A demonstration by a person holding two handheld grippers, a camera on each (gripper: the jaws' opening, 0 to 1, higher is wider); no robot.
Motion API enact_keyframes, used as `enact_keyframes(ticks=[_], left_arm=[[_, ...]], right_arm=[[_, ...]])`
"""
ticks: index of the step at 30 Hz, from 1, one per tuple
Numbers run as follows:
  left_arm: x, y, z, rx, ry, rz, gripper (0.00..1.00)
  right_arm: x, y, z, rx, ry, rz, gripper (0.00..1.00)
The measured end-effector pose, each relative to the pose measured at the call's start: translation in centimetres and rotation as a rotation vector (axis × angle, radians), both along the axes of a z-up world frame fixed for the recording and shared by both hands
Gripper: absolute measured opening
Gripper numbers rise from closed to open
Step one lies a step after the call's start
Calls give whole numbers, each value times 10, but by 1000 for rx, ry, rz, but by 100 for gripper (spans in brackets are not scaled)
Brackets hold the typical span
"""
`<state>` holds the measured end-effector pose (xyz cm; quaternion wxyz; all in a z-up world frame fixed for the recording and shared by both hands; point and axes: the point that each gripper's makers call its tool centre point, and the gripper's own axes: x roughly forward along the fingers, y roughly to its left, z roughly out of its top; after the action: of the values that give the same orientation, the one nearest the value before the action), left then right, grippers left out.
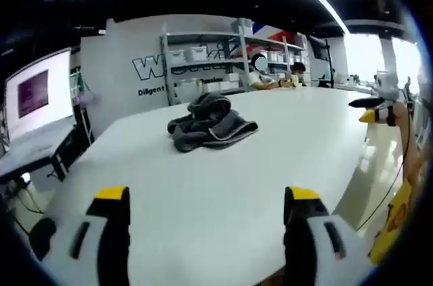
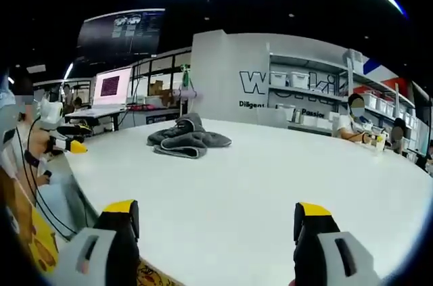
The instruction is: Fold the towel on the table until its edges align and the towel forms a compact rectangular stack.
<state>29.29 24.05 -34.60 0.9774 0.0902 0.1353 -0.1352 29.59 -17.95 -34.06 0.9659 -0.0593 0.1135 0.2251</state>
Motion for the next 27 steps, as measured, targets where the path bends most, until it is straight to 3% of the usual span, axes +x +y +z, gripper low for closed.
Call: enact_keyframes(ticks=[13,16,19,27], left_arm=[[-4,4,-3,-7,2,17,99],[-3,6,-5,-7,5,20,99],[-3,7,-5,-11,2,23,99],[-4,13,-5,-8,5,39,99]], right_arm=[[5,8,0,-22,8,19,99],[13,29,6,-84,-4,105,99],[20,54,17,-95,-34,189,99],[38,98,31,-118,-56,286,99]])
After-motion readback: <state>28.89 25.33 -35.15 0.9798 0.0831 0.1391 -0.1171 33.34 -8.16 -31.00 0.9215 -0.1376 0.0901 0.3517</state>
